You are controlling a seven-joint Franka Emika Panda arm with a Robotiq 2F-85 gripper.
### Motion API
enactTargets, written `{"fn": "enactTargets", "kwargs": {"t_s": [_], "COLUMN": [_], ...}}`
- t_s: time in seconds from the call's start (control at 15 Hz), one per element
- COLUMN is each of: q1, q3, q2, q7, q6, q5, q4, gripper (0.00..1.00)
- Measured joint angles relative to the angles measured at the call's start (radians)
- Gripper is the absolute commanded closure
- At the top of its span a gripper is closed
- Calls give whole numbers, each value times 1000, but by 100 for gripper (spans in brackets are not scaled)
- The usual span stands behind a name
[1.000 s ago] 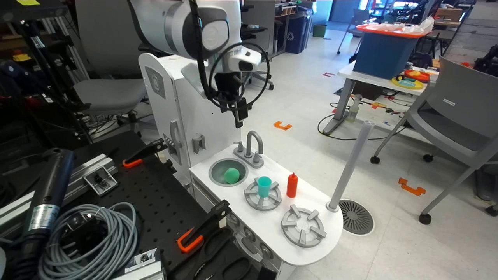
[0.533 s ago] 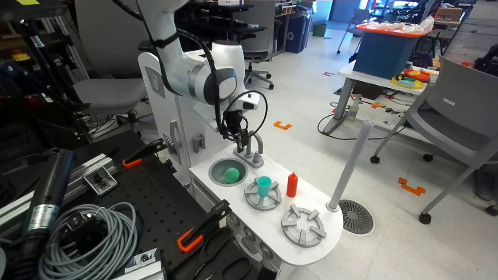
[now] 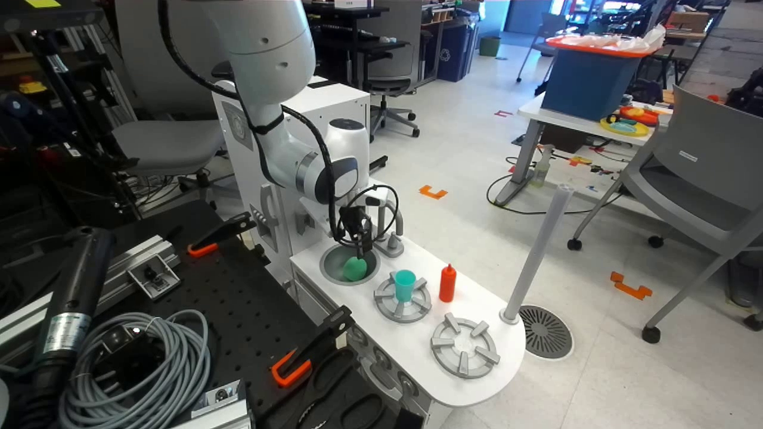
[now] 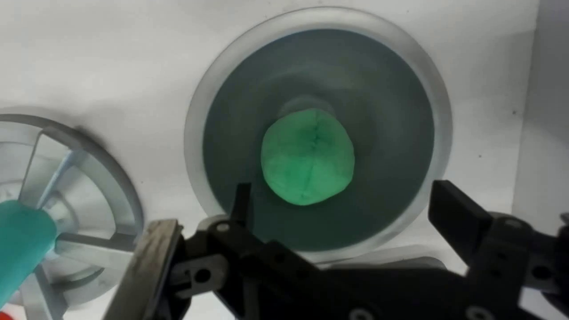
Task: Remove the green object from the toy sink and put it on the toy stove
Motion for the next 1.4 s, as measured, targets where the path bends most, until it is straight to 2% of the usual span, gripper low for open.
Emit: {"fn": "enactTargets", "kwargs": {"t_s": [0.6,0.67,0.8,1.13,1.4], "q1": [7,7,7,6,6], "q3": [-4,-6,-11,-29,-37], "q2": [228,233,226,219,217], "q7": [3,6,15,52,75], "q6": [-189,-200,-214,-235,-237], "q5": [33,33,34,38,54], "q4": [322,332,334,335,336], "gripper": [0,23,33,73,97]}}
